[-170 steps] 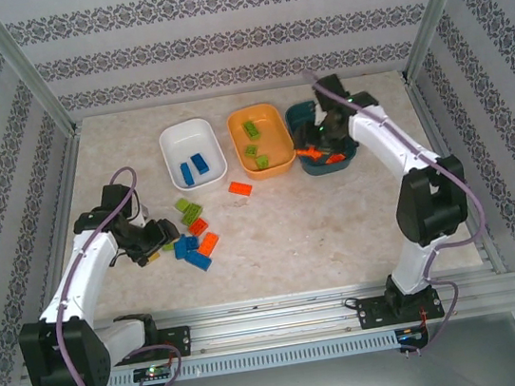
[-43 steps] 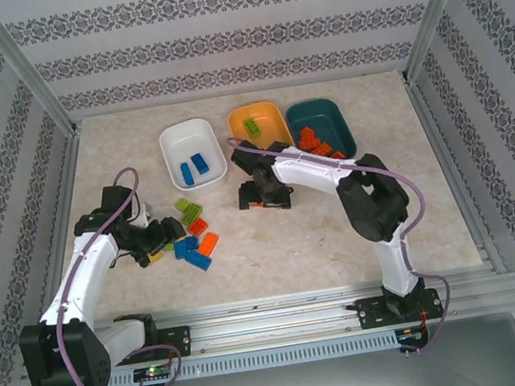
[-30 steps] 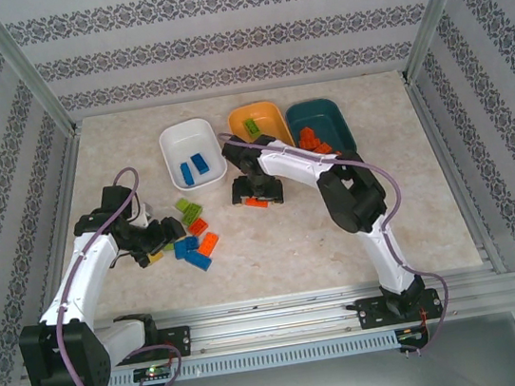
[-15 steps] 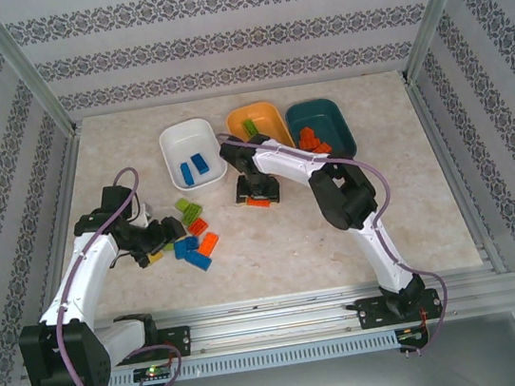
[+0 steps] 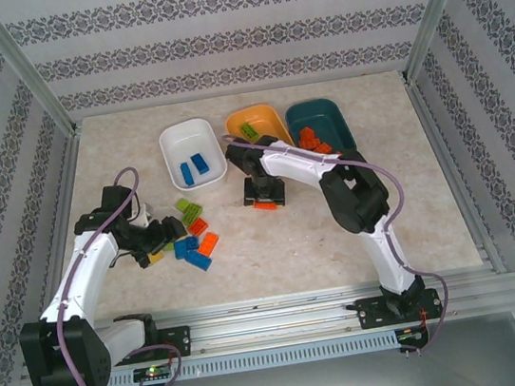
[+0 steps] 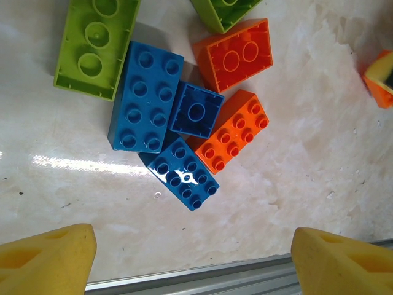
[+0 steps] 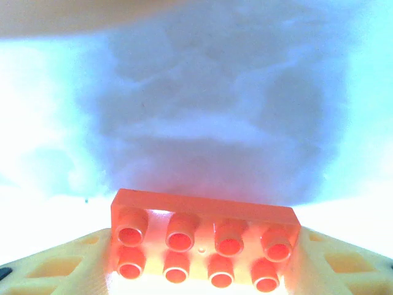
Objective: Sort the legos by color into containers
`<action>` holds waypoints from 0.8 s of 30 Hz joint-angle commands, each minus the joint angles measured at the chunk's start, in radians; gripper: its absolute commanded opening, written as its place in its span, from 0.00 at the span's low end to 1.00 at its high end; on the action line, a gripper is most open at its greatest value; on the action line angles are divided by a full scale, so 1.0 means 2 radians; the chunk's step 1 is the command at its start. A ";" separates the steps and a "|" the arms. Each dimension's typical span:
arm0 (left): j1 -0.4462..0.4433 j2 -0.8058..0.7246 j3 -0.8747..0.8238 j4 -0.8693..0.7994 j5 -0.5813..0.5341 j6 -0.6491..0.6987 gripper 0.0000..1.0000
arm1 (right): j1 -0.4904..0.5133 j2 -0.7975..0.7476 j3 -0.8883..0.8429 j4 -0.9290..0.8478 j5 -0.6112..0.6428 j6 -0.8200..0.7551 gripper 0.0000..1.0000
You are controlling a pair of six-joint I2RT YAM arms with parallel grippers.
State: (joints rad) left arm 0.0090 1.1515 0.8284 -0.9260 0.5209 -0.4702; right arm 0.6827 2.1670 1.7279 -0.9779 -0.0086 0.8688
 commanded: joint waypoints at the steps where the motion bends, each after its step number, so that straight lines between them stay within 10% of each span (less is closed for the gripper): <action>1: 0.006 0.002 -0.003 0.014 0.007 0.013 0.84 | -0.004 -0.069 -0.022 -0.006 0.000 0.008 0.60; 13: 0.007 0.008 -0.007 0.022 0.012 0.013 0.86 | -0.115 -0.204 -0.077 -0.012 -0.017 -0.034 0.60; 24: 0.006 0.004 -0.007 0.017 -0.006 0.008 0.98 | -0.262 -0.061 0.057 0.007 -0.050 -0.088 0.60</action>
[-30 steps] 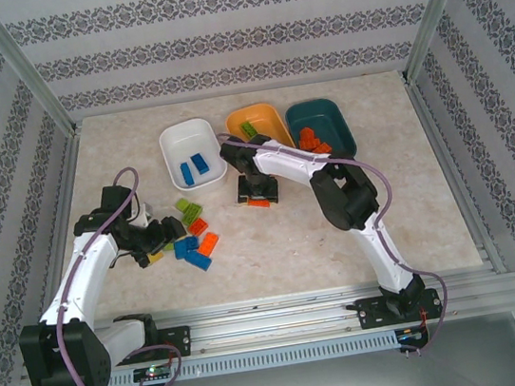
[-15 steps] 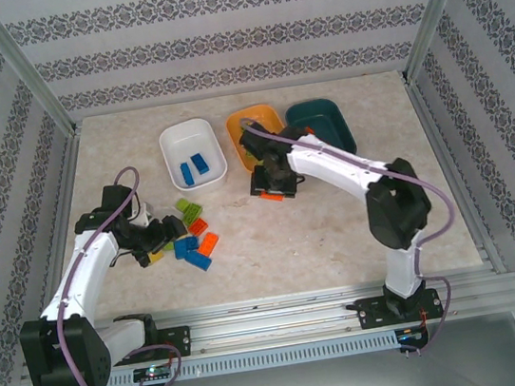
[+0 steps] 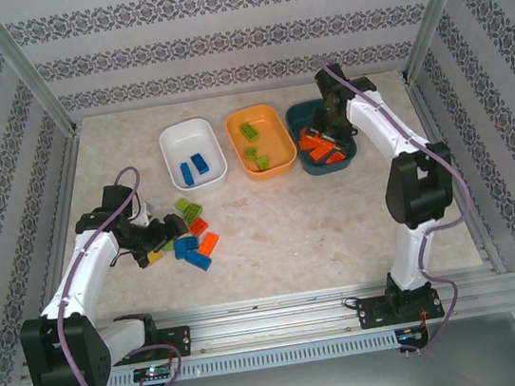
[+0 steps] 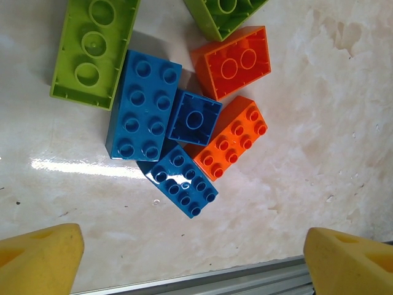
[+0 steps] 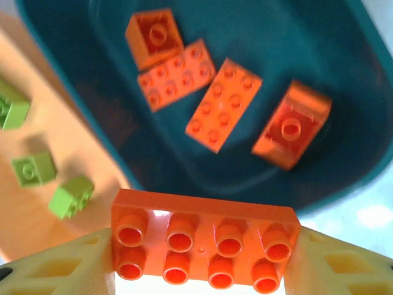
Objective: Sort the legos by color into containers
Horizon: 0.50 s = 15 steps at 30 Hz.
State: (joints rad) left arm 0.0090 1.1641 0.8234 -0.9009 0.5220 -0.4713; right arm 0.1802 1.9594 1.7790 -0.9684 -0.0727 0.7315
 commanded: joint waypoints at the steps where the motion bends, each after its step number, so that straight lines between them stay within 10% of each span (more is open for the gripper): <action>1: 0.005 -0.001 -0.004 0.004 -0.007 0.008 1.00 | -0.016 0.057 0.046 0.007 -0.023 -0.019 0.60; 15: -0.009 0.014 0.004 -0.018 -0.055 -0.004 1.00 | -0.045 0.146 0.097 0.061 -0.057 0.014 0.71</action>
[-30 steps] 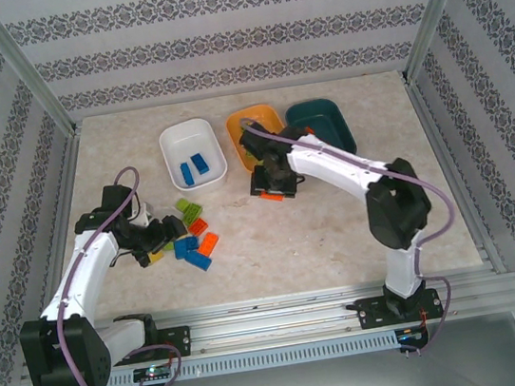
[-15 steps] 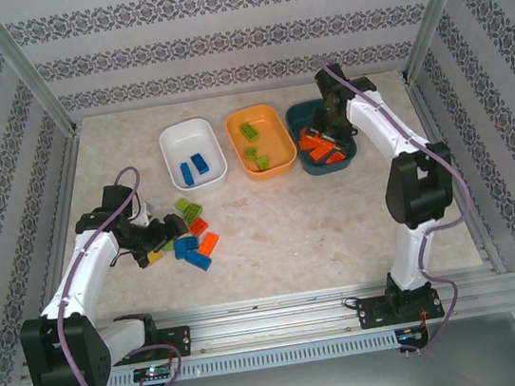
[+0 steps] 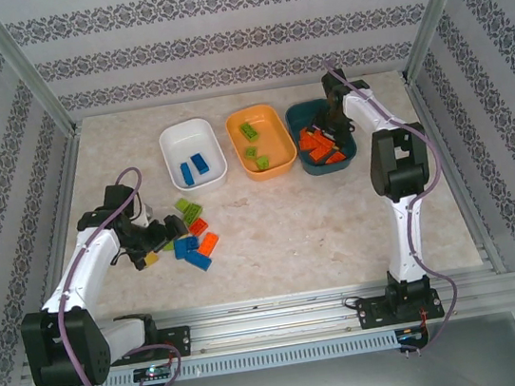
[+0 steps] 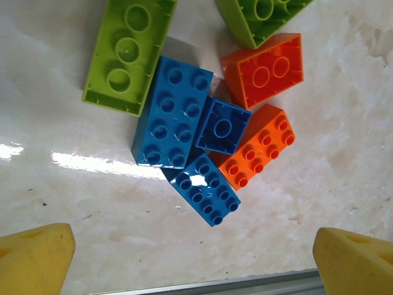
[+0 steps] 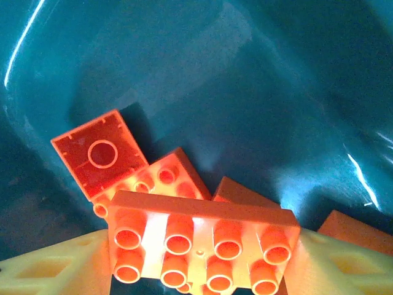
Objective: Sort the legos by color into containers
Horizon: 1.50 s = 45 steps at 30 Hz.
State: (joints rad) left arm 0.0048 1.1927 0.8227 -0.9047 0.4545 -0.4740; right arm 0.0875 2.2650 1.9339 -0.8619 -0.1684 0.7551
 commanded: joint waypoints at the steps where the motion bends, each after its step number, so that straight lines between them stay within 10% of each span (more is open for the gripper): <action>1: -0.008 0.000 0.004 -0.015 -0.024 -0.004 1.00 | 0.001 -0.010 0.018 0.006 -0.008 0.000 0.73; 14: -0.027 -0.015 0.001 -0.012 -0.040 -0.011 1.00 | 0.021 -0.142 -0.056 0.000 0.004 -0.026 0.79; 24: -0.029 -0.071 0.002 -0.022 -0.106 -0.035 1.00 | 0.259 -0.313 -0.281 0.080 -0.027 -0.089 0.77; 33: -0.028 -0.068 0.014 -0.061 -0.222 -0.083 1.00 | 0.448 -0.216 -0.282 0.088 -0.010 -0.050 0.77; 45: -0.028 -0.075 0.026 -0.089 -0.256 -0.093 1.00 | 0.457 -0.103 -0.144 0.016 -0.026 0.158 0.81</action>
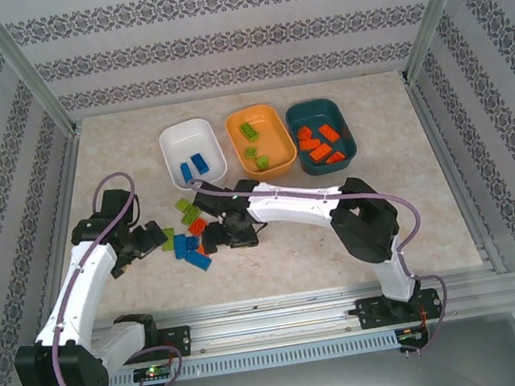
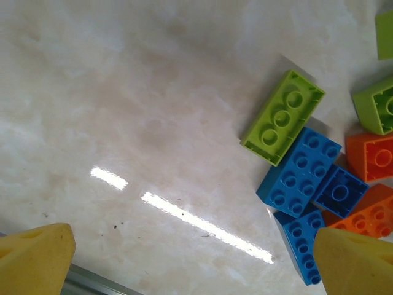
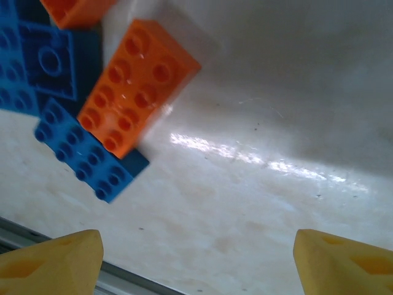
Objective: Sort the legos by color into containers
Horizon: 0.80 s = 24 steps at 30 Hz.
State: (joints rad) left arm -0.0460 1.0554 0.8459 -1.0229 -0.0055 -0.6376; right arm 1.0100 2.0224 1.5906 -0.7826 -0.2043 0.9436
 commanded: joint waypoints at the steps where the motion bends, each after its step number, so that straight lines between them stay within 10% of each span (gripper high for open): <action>1: -0.002 -0.006 0.014 -0.031 -0.026 -0.011 1.00 | -0.005 0.027 0.043 -0.031 -0.008 0.069 0.81; 24: -0.002 -0.011 0.016 -0.032 -0.036 -0.005 1.00 | -0.005 0.144 0.190 -0.127 0.016 0.087 0.78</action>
State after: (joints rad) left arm -0.0460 1.0386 0.8497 -1.0515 -0.0639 -0.6552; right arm 1.0077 2.2848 1.9324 -1.0035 -0.1917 1.0985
